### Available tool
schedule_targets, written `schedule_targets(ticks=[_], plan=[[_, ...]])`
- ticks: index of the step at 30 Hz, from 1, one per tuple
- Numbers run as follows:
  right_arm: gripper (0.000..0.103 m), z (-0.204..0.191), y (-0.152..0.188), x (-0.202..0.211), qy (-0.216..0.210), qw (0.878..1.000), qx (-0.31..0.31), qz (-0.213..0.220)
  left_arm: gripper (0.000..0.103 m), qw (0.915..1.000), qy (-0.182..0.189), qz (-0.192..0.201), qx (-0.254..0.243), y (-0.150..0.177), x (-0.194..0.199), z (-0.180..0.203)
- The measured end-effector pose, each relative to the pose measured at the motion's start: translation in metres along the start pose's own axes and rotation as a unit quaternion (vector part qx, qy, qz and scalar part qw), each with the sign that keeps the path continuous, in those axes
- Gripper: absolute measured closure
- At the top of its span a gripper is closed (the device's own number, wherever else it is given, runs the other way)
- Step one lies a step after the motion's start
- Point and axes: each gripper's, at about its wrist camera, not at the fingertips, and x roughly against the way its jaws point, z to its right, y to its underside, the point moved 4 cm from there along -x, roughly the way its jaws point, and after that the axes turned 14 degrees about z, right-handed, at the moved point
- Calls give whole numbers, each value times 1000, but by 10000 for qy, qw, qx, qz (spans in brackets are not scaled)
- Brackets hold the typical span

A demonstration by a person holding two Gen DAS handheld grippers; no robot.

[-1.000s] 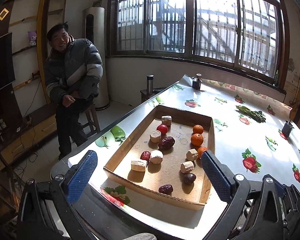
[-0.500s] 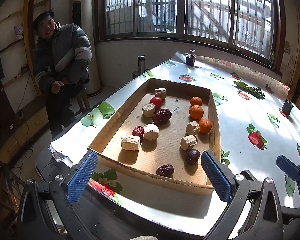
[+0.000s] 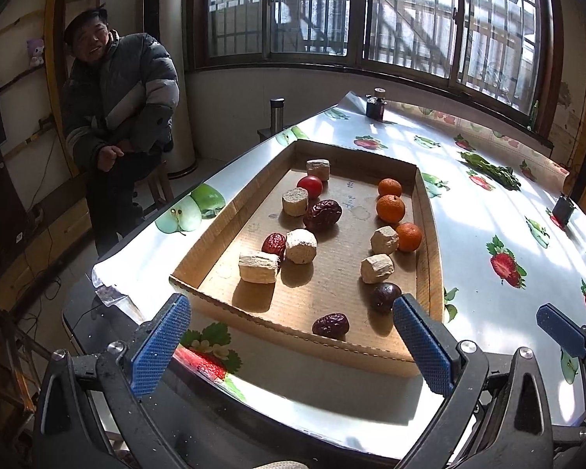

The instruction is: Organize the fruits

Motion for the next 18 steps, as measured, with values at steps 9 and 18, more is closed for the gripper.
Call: schedule_targets(ticks=[9, 18], plan=[[13, -1, 2, -2, -27, 10000, -23, -65, 0, 10000, -10, 20, -13, 0, 0, 0], [12, -7, 3, 1, -105, 9999, 114, -47, 0, 10000, -14, 30, -14, 2, -2, 0]])
